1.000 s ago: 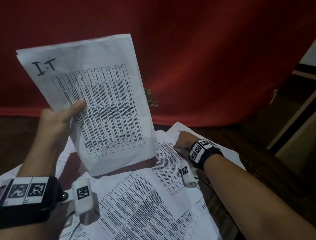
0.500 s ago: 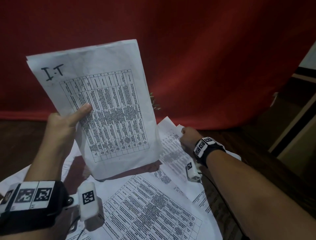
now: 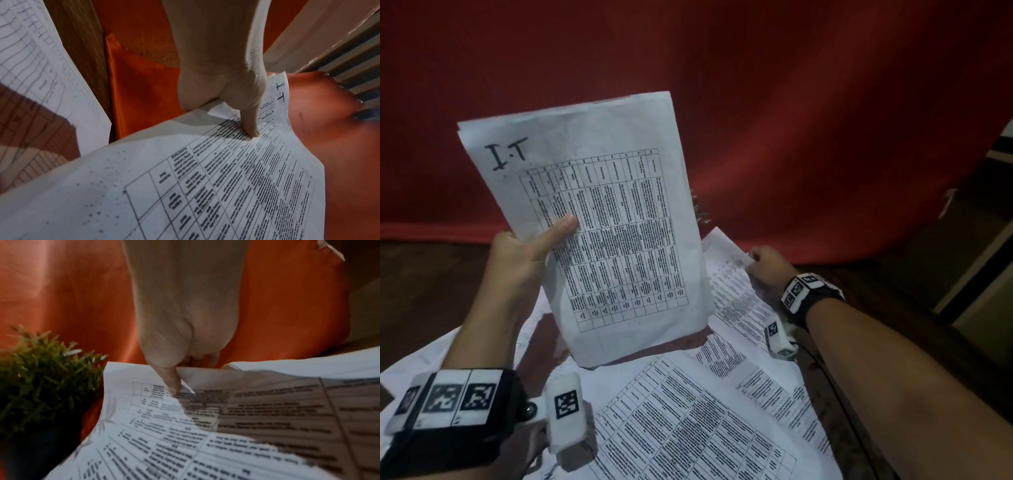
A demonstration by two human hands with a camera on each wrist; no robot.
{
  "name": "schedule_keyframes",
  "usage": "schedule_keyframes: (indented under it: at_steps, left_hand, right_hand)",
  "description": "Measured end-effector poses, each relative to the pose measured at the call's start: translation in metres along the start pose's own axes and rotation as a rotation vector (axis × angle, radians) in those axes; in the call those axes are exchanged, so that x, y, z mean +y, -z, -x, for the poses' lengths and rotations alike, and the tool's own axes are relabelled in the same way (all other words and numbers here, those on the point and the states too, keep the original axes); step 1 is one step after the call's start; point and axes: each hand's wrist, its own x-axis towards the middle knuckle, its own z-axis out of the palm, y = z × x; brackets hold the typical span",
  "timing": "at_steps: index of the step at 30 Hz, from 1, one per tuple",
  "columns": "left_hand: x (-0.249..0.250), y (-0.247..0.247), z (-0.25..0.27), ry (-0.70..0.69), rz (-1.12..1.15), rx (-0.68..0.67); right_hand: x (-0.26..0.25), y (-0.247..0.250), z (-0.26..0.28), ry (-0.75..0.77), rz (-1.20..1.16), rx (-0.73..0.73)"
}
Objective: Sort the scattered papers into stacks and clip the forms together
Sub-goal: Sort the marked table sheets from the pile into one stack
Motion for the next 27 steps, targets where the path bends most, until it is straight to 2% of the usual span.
schedule_keyframes:
  at_steps: [5,7,12,16,21,27]
  left_hand:
    - [0.002,0.005,0.000,-0.005,0.025,0.027]
    - [0.003,0.007,-0.001,-0.013,0.028,0.038]
    - [0.000,0.008,-0.001,-0.041,-0.019,0.056]
    - [-0.002,0.008,-0.002,-0.018,-0.064,0.050]
    - [0.002,0.001,0.001,-0.006,-0.077,0.073]
    - [0.005,-0.015,0.005,-0.040,-0.106,0.098]
  right_hand:
    - [-0.019,0.053,0.005,0.097,-0.194,0.333]
    - [-0.024,0.083,0.008,0.138,-0.222,0.409]
    - [-0.035,0.162,0.017,0.271,-0.128,0.464]
    - [-0.037,0.214,0.038,0.274,-0.232,0.543]
    - [-0.037,0.255,0.067,0.272,-0.390,0.586]
    - [-0.049,0.281,0.109,0.372,-0.522,0.532]
